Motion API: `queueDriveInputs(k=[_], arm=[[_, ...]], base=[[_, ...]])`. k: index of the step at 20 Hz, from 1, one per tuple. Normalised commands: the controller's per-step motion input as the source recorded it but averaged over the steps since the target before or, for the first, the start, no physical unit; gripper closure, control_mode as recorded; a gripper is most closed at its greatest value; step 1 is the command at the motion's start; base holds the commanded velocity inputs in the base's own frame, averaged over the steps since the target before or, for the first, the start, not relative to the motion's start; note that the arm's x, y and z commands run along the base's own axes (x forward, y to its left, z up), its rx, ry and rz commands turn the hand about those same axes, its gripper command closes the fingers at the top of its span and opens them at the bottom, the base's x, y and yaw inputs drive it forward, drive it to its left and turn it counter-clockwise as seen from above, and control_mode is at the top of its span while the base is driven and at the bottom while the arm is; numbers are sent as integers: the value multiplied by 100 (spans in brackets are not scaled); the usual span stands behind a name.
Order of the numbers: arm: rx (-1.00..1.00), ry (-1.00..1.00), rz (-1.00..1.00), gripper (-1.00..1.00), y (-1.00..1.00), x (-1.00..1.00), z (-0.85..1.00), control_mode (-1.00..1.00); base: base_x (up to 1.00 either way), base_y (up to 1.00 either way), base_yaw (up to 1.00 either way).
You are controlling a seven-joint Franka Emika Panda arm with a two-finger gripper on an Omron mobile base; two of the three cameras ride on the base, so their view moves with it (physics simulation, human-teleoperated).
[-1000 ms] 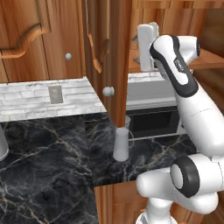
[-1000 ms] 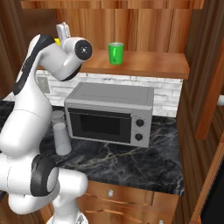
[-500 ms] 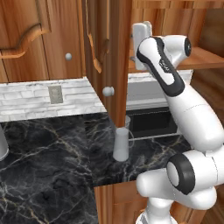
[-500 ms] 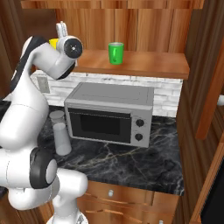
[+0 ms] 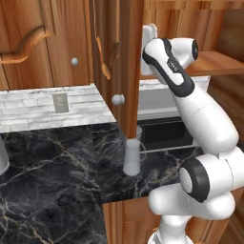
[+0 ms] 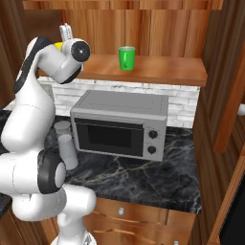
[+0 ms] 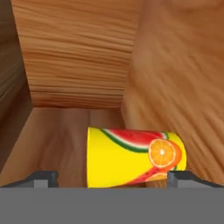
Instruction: There is a tray on the dining counter. Grab the cup, mug, and pitcher and place them on the tray. The pitcher may be placed next to the tray if it cannot fit the tray.
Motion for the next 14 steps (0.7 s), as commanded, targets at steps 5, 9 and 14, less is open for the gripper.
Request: queueDriveInputs(k=[5, 9, 14], arm=[[0, 0, 4, -100, 0, 48, -13, -100], [0, 1, 3, -100, 12, 29, 0, -100], [0, 4, 3, -100, 15, 19, 0, -100]], base=[[0, 0, 0], [0, 0, 0], [0, 0, 0]])
